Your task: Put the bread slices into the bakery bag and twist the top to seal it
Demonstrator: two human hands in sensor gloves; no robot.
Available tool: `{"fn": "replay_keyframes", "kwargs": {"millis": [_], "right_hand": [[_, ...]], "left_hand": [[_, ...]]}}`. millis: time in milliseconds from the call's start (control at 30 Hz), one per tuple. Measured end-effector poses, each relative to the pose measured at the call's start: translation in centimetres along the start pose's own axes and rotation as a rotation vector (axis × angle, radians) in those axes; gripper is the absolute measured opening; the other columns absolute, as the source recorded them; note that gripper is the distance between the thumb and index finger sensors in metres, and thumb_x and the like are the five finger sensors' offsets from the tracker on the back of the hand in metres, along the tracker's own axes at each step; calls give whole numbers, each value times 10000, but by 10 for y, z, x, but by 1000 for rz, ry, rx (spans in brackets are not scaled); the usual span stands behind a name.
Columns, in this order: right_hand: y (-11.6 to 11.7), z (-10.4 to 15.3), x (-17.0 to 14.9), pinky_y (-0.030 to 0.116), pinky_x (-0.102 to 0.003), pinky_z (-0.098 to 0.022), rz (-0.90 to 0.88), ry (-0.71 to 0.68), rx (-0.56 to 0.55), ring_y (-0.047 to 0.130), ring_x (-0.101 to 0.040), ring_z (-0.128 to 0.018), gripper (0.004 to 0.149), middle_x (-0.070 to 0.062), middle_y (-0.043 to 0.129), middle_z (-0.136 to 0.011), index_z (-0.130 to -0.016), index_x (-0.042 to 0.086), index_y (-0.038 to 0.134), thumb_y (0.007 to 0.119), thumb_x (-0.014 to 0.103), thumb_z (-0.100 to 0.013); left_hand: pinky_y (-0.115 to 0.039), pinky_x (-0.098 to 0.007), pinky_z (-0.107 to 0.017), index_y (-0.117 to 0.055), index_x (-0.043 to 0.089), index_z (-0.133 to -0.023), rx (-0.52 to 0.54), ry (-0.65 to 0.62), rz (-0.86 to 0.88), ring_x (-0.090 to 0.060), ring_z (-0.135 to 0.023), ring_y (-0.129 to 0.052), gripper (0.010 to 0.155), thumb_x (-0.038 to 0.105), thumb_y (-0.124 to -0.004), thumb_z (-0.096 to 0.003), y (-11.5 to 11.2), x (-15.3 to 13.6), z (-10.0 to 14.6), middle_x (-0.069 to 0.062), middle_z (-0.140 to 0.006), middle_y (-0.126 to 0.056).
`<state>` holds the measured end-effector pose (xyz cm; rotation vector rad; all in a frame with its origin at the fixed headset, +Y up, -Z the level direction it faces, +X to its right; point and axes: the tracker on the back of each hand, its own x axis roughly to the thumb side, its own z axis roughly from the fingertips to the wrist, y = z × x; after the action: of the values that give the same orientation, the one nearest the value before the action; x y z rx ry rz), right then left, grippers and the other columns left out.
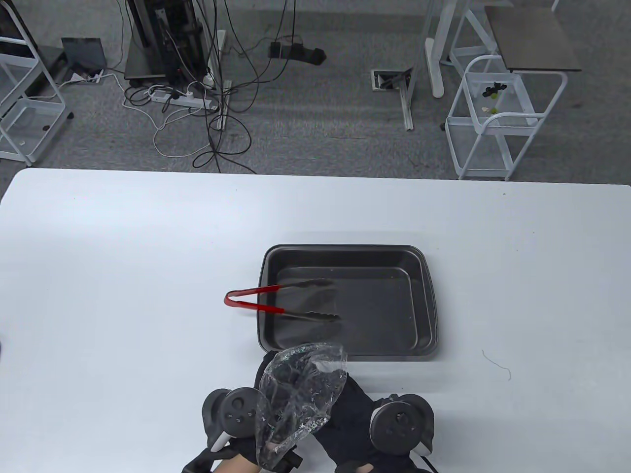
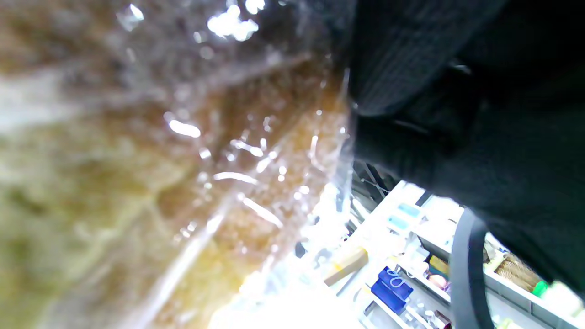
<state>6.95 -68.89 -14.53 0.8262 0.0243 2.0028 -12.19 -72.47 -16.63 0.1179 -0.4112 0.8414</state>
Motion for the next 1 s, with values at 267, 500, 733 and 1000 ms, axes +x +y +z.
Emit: {"fn": "replay_keyframes", "kwargs": {"millis": [267,500,733,1000], "right_hand": [[-44,14,-20,491,-755,-623,-20,119,-266,752,-602,-819,779,-334,739,-984,-1023,-35,627,881,420,-445],[-27,0,-40,294,-790,-651,-256,130,110,370,-690,-956,959,-349,350,-1126,-1100,-7,344,924,390,-447],[-15,4,-13,390,-788,-635,-6,117,-19,625,-632,-888,610,-336,665,-1032,-921,-38,805,905,337,-450],[-4,0,-3,320,-799,-631,76,101,133,463,-673,-925,660,-351,506,-1090,-976,-54,706,895,306,-456]], "left_hand": [[-429,-695,-820,-461,173,-1105,-59,-70,95,-243,-833,-909,836,499,-934,-498,1,-5,-3,19,-843,-888],[-424,-696,-824,-413,137,-1108,-122,-139,59,-238,-829,-912,871,473,-933,-494,-9,8,-3,26,-837,-889],[-451,-697,-804,-403,102,-1103,-42,-53,33,-234,-786,-933,885,491,-926,-504,-3,4,-1,30,-799,-897],[-500,-690,-793,-526,129,-1086,-45,-23,7,-212,-673,-973,731,469,-875,-542,-1,1,-3,35,-684,-940]]}}
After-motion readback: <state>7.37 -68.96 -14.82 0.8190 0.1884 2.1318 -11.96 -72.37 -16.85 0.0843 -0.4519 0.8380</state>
